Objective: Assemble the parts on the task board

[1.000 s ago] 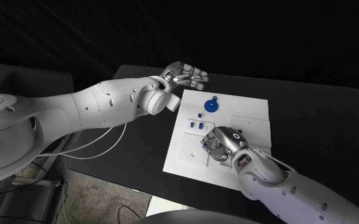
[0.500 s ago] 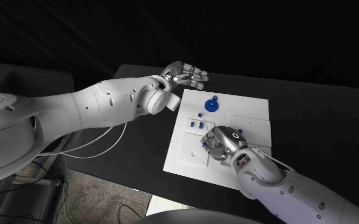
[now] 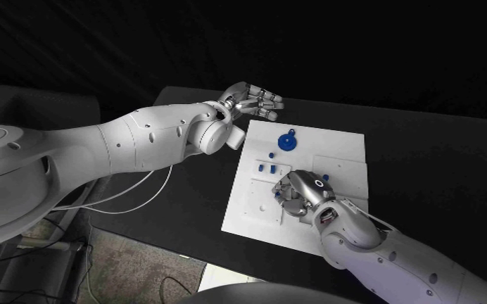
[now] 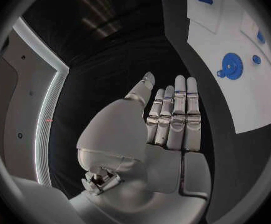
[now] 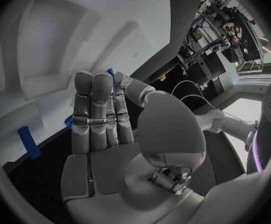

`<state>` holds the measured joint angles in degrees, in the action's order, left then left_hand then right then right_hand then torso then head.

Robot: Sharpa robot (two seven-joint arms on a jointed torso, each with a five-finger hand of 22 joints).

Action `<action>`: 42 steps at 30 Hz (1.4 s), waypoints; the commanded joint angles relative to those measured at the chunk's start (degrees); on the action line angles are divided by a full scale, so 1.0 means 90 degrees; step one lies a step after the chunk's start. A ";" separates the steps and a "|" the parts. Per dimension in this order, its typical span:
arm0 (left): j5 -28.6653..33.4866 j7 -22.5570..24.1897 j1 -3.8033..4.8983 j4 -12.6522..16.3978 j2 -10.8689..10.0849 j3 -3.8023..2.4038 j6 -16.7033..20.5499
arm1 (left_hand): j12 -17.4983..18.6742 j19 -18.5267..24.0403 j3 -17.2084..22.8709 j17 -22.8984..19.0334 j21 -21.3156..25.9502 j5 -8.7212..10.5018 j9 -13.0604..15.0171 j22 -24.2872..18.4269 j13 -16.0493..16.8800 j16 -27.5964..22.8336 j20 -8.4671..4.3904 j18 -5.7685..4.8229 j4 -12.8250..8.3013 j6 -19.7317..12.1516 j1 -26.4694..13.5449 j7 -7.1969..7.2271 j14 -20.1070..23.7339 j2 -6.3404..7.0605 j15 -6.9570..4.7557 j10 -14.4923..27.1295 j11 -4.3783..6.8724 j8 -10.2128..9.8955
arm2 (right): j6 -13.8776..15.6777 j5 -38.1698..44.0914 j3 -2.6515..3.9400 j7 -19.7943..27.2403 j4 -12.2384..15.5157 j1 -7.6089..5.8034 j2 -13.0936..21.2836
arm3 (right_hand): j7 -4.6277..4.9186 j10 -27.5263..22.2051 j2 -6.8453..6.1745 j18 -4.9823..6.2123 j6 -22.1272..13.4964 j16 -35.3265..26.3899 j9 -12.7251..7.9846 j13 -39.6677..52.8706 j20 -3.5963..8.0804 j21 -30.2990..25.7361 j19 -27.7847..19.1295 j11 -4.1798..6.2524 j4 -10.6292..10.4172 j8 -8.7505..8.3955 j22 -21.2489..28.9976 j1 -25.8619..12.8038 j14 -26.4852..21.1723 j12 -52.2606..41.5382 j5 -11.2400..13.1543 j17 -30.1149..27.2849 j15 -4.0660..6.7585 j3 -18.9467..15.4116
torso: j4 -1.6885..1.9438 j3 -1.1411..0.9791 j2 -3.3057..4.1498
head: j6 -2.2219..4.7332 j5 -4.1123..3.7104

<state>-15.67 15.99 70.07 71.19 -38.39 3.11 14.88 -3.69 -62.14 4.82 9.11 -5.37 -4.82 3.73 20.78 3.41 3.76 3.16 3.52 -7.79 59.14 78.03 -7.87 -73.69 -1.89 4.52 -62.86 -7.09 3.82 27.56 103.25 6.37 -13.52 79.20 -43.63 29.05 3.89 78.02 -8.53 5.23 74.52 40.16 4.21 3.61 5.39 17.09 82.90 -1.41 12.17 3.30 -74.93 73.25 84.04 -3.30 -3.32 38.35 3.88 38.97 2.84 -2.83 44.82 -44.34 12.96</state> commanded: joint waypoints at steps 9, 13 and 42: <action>0.0031 0.0012 0.0010 0.0013 0.0016 -0.0005 -0.0068 | 0.0017 0.0025 0.0002 -0.0008 -0.0021 -0.0016 -0.0004 -0.0006 -0.0006 -0.0010 0.0022 -0.0065 0.0026 0.0031 0.0005 -0.0027 0.0032 -0.0015 -0.0009 -0.0017 -0.0018 0.0006 | -0.0332 0.0114 -0.0012 -0.0093 -0.0004 0.0009 -0.0015 | 0.0028 0.0093 0.0084 0.0118 0.0010 0.0054 0.0008 0.0002 -0.0007 0.0026 0.0016 0.0040 -0.0003 0.0039 -0.0187 -0.0006 -0.0029 -0.0018 0.0023 -0.0036 0.0023 -0.0019 | -0.0007 -0.0006 -0.0002 | -0.0009 -0.0009; 0.0031 0.0011 0.0010 0.0012 0.0024 -0.0005 -0.0068 | 0.0017 0.0025 -0.0004 -0.0008 -0.0022 -0.0015 -0.0004 -0.0026 -0.0006 -0.0010 0.0024 -0.0065 0.0038 0.0028 0.0006 -0.0028 0.0036 -0.0012 -0.0006 -0.0013 -0.0020 0.0006 | -0.0690 0.0161 -0.0037 -0.0130 -0.0029 0.0009 -0.0039 | 0.0030 0.0081 0.0104 0.0109 0.0002 0.0057 0.0006 0.0003 -0.0010 -0.0007 -0.0001 0.0038 0.0003 0.0040 -0.0181 -0.0002 -0.0034 -0.0018 0.0021 -0.0056 0.0021 -0.0072 | -0.0005 -0.0002 -0.0001 | -0.0011 -0.0021; 0.0026 -0.0051 0.0012 -0.0001 0.0007 -0.0005 -0.0106 | 0.0016 0.0025 -0.0023 -0.0007 -0.0021 -0.0006 -0.0004 -0.0077 -0.0006 -0.0009 0.0031 -0.0067 0.0068 0.0012 0.0008 -0.0032 0.0047 0.0000 0.0000 0.0008 -0.0026 0.0006 | -0.0358 -0.0038 -0.0194 -0.0219 -0.0077 0.0006 -0.0074 | 0.0150 -0.1592 -0.0421 0.0405 -0.1086 0.0079 -0.0044 -0.0024 -0.0306 -0.0524 -0.0058 -0.0434 -0.0190 0.0031 -0.0017 -0.0091 -0.0110 -0.0013 -0.0248 -0.0152 -0.0275 -0.0368 | -0.0003 -0.0002 -0.0005 | 0.0019 -0.0096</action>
<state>-15.67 15.43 70.09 71.11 -38.39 3.11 14.75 -3.69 -62.14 4.64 9.12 -5.37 -4.82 3.73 20.14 3.41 3.76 3.16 3.52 -7.61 59.14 78.03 -7.87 -73.69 -1.89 4.52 -62.86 -7.09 3.82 25.25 104.40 4.92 -14.48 78.85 -44.03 28.16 5.26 63.83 -12.15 8.33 64.84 40.48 3.81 2.97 3.03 12.53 82.39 -4.95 10.47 3.70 -74.91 72.49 83.10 -3.04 -5.34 36.99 1.73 35.69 2.79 -2.82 44.79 -44.26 12.20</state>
